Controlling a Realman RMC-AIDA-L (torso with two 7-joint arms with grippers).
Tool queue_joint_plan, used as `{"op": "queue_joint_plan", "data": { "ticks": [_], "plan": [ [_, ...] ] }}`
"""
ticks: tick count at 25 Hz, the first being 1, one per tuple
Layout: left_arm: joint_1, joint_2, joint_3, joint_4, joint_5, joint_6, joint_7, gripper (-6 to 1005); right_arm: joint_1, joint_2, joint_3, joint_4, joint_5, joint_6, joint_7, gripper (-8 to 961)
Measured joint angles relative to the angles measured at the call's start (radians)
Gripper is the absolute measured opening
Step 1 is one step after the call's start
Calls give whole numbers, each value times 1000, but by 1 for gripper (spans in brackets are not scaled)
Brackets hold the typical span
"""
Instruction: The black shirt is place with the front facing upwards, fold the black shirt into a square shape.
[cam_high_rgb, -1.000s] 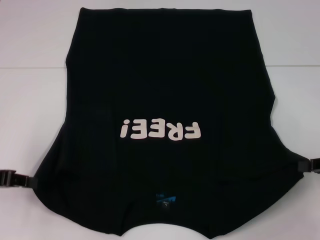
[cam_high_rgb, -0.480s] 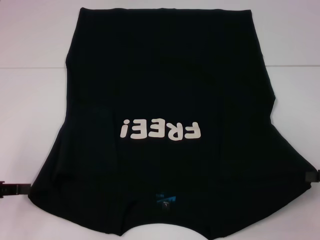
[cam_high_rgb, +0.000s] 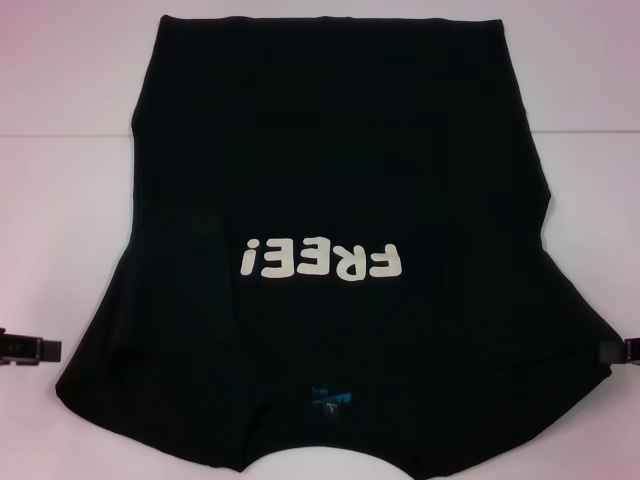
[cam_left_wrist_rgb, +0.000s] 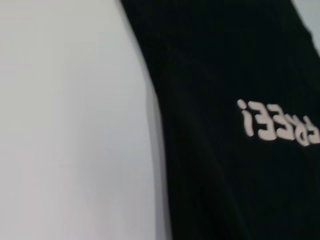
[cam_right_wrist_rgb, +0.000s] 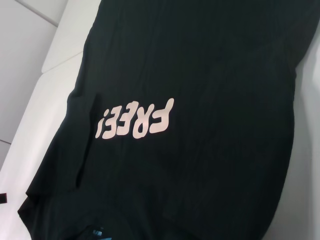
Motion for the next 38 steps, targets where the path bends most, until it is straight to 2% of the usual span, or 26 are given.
{"op": "queue_joint_plan", "data": {
  "ticks": [4,9,15,21,38],
  "plan": [
    [-3,-1,88,35,22,-17,-69,331,2,4,0,0,1,1,-2,20],
    [-16,-2,132,27,57,-48,-117,578,7,9,0,0,1,3,-6,20],
    [-29,-4,162,14,62,-58,-138,628,17,10,0,0,0,5,-6,20],
    [-37,-9,200,-7,62,-59,-145,627,21,10,0,-1,0,7,-6,20],
    [-56,-7,225,-55,63,-72,-151,620,25,14,0,0,1,23,-6,20]
  ]
}}
